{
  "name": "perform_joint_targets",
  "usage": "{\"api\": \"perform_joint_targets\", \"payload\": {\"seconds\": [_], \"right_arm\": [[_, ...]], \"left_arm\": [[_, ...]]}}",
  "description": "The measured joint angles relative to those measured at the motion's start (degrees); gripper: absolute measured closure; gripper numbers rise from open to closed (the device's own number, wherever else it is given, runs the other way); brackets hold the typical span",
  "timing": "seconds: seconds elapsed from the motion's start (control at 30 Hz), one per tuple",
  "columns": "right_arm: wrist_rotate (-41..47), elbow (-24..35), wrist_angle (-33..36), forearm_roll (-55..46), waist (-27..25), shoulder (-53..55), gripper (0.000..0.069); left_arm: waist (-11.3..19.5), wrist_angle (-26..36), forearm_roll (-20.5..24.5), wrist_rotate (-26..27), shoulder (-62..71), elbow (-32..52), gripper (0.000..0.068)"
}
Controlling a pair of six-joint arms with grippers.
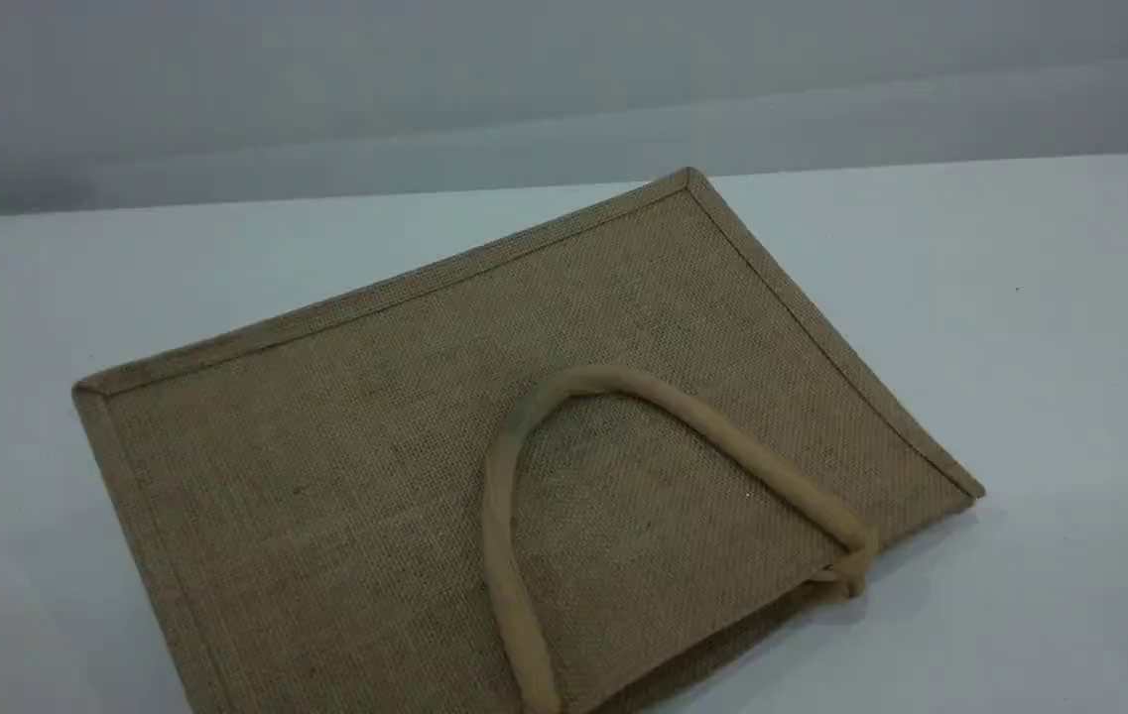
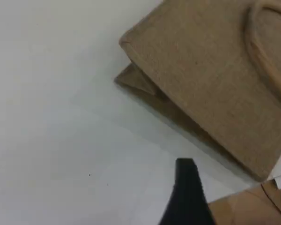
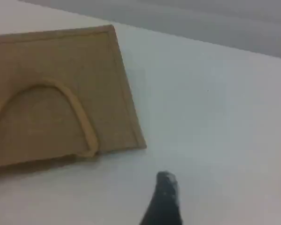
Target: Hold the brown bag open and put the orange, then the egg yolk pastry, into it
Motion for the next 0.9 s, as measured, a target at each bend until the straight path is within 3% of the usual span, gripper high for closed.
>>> {"api": "perform_joint_targets", "payload": {"seconds": [0.23,0.57,0.9], "right_arm": [[0.06,0.35,-0.67,0.45,0.00,0.05,0.0141],[0.10,0.35,-0.72,0.45,0.00,0.05,0.0141],[0.10,0.35,-0.79,0.45,0.00,0.05,0.0141]], "left_arm": [[0.00,-3.44,2.54,-3.90,0.00,0.00,0.0214],[0.00,-2.61,8.49,-9.67,0.00,1.48,0.0214],[0.00,-2.62,8.49,-10.15,0.00,1.53,0.0214]]}}
